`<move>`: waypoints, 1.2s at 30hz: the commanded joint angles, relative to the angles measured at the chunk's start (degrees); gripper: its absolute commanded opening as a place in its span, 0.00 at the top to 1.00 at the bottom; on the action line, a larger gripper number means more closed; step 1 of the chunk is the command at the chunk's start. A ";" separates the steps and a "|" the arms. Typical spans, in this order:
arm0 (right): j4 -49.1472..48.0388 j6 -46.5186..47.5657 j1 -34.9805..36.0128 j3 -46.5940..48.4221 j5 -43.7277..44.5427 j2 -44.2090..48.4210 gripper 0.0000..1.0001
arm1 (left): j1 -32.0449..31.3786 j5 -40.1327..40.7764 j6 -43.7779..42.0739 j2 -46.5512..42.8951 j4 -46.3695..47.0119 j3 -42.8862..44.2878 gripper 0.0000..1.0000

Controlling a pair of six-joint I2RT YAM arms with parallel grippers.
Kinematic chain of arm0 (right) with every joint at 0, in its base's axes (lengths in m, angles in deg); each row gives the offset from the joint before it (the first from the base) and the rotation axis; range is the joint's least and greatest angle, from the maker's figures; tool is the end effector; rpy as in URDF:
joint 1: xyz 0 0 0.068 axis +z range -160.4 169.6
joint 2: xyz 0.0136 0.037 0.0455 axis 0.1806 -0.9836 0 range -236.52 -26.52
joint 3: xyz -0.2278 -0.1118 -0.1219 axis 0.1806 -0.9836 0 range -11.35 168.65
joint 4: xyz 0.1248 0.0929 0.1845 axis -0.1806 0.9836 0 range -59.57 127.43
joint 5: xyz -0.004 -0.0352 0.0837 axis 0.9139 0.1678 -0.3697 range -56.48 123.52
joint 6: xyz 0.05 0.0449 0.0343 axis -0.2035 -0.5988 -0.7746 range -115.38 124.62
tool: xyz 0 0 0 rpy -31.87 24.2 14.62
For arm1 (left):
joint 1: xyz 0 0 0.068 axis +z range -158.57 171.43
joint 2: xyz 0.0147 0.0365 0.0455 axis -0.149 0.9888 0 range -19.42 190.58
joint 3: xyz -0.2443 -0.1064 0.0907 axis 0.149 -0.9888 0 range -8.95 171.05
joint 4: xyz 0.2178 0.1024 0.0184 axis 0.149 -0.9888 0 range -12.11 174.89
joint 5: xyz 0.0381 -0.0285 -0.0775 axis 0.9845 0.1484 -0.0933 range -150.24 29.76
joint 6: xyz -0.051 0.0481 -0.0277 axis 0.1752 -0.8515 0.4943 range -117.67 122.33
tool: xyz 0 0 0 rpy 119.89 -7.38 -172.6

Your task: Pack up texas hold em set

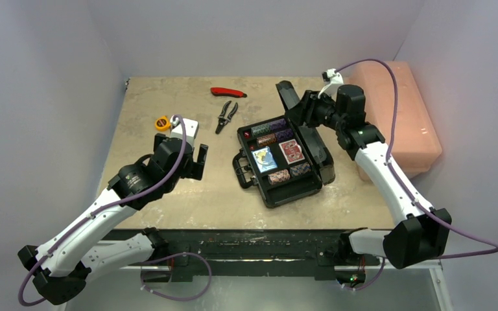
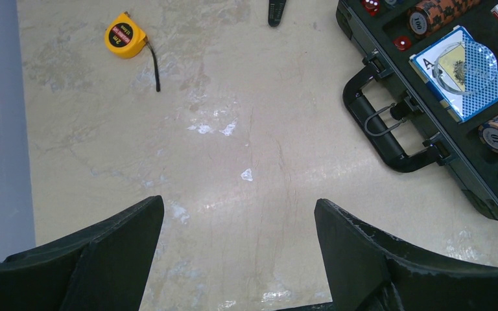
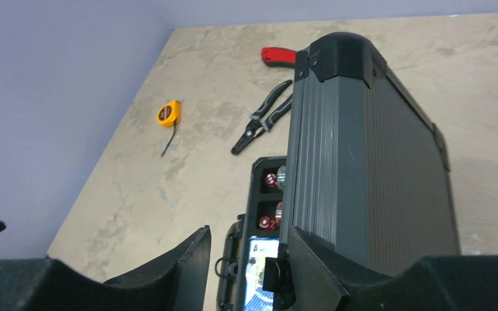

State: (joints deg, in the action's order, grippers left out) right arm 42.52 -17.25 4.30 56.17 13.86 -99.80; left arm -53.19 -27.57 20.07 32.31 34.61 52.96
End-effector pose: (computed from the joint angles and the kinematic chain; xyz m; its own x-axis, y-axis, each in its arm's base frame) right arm 0.2821 0.0962 0.3711 -0.4796 0.2367 -0.8449 -0.3988 0.7989 0.4502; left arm 0.1364 -0.0864 0.3441 -0.5272 0.1600 -0.8345 0.1436 0.9848 0.0981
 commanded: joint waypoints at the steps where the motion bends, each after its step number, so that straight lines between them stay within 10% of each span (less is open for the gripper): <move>1: 3.17 1.51 1.29 2.19 -5.10 -0.49 0.47 | 0.58 1.17 -1.03 -0.40 1.29 -0.21 0.14; 17: 1.54 3.51 4.27 3.15 -9.17 0.89 0.33 | 0.98 2.07 -0.74 -0.78 0.91 -0.04 0.13; 36: 6.73 6.44 12.89 4.36 4.79 -7.84 0.75 | 1.53 -8.01 13.04 3.26 -0.57 -0.72 0.20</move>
State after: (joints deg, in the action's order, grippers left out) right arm 49.08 -12.35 15.05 57.97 15.10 -106.59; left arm -52.08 -32.66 27.41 34.69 31.75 53.00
